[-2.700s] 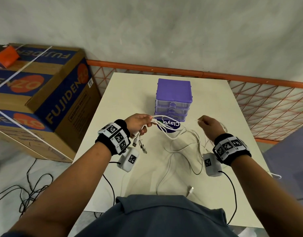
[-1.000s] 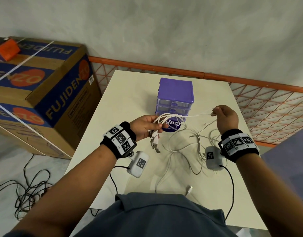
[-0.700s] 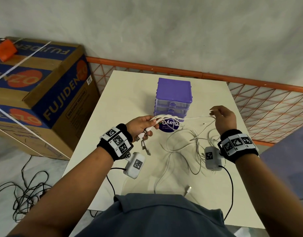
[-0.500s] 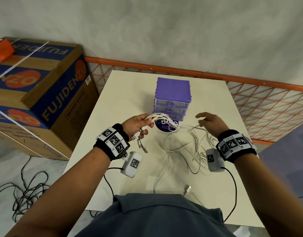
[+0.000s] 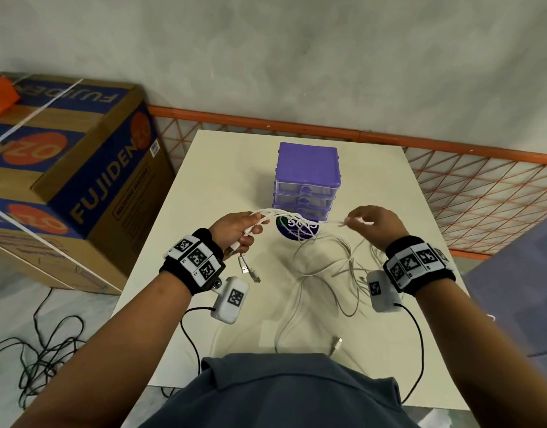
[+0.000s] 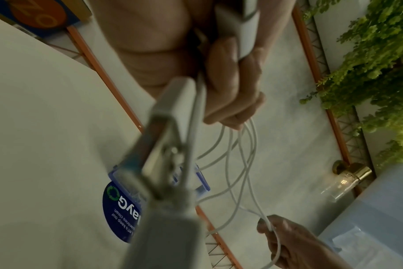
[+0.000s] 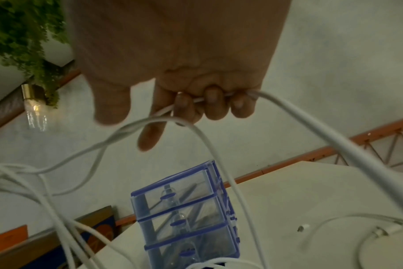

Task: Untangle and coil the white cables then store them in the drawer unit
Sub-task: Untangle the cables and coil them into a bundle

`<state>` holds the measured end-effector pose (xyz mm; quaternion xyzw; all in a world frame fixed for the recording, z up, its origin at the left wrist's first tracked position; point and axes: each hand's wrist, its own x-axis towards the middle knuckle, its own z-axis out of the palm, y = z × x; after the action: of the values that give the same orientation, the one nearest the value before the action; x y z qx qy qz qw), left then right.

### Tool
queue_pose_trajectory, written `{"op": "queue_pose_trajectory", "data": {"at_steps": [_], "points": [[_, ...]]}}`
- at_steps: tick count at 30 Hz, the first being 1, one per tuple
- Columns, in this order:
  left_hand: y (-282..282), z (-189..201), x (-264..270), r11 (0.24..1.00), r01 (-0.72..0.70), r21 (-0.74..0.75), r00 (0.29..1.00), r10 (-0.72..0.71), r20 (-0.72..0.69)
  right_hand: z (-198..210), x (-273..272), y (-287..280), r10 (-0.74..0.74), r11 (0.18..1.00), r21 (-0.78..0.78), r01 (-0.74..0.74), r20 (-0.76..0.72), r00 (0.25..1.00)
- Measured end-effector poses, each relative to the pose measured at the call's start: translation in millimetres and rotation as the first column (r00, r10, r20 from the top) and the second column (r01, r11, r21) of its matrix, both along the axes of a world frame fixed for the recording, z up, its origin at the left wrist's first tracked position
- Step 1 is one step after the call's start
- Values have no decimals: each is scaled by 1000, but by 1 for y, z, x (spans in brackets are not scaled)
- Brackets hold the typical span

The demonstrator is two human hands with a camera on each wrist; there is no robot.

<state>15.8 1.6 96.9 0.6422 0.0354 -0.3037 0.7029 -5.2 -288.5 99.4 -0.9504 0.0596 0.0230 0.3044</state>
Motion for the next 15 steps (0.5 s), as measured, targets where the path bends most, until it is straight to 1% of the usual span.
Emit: {"op": "queue_pose_trajectory", "data": {"at_steps": [2,4,6,8,10,12,15], "points": [[1,0,2,1000,2,-3,1000,-2,7,0,-3,0,62,998,-17,-63,-69,996],[2,-1,3,1000,15,6,1000,-15,16,0,-2,0,73,997,-34,-76,-86,994],[1,-3,2,998,36,42,999,-38,30,0,1,0,32,999,-43,-32,-10,999],[0,-4,1,992,68,103,996,-72,43,-1,3,0,-21,994,-105,29,75,997],[-1,-6,0,984,94,150,994,-102,49,-2,4,0,-61,983,-162,82,130,990],[0,-7,1,981,104,164,993,-112,39,-2,4,0,-94,986,-120,115,163,982],[1,-8,2,983,102,151,994,-107,26,-1,3,0,-119,993,17,118,190,975]]}}
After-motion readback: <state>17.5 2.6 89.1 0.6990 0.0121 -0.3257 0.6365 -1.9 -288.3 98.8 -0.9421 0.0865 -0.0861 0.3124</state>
